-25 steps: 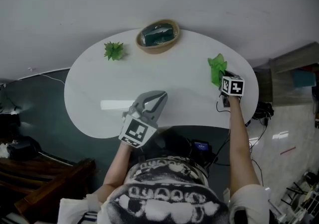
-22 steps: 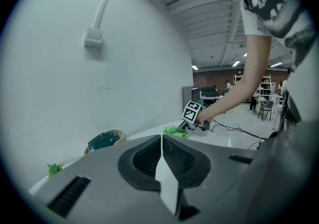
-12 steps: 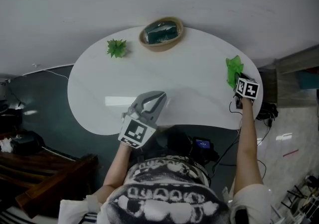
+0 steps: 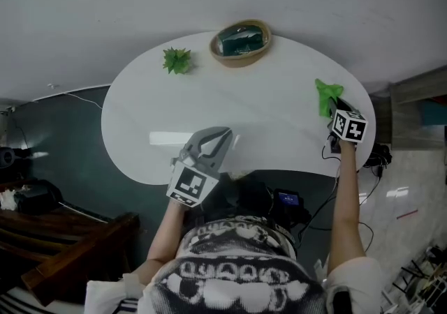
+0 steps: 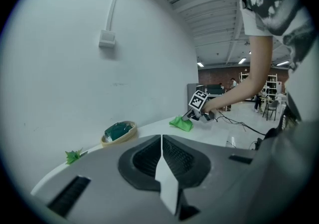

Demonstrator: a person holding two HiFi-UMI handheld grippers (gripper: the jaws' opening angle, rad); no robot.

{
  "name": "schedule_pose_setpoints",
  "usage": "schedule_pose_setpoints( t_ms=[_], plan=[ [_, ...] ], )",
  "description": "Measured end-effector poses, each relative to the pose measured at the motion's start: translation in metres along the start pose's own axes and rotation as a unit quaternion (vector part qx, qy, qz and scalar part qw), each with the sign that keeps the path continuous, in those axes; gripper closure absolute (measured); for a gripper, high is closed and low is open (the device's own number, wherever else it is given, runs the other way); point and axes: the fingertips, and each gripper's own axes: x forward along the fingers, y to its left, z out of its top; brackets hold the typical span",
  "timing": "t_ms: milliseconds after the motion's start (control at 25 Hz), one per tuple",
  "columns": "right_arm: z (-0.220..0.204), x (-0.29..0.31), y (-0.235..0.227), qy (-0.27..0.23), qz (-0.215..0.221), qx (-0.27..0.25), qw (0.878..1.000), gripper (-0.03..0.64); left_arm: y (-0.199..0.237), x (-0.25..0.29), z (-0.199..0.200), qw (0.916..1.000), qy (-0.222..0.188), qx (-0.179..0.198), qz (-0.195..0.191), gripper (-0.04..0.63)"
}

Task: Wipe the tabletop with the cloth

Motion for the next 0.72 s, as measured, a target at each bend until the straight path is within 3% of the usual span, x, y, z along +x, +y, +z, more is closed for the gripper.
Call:
schedule_pose_setpoints(
  t_ms=[280, 480, 720],
  plan=[
    [0.012, -0.006, 0.126, -0.02, 0.065, -0.02, 0.997, 0.538, 0.031, -0.064, -0.032, 0.9992, -0.002, -0.016, 0.036, 0.586],
    [0.013, 0.005, 0.257, -0.021, 0.133, -0.044, 0.99, 0.538, 0.06, -0.131, -0.068, 0.997, 0.007, -0.028, 0.072, 0.586],
    [0.005, 0.014, 0.427, -0.014, 0.218, -0.085, 0.972, 0.538, 0.093, -0.219, -0.118, 0.9911, 0.033, -0.047, 0.12, 0.586]
  ],
)
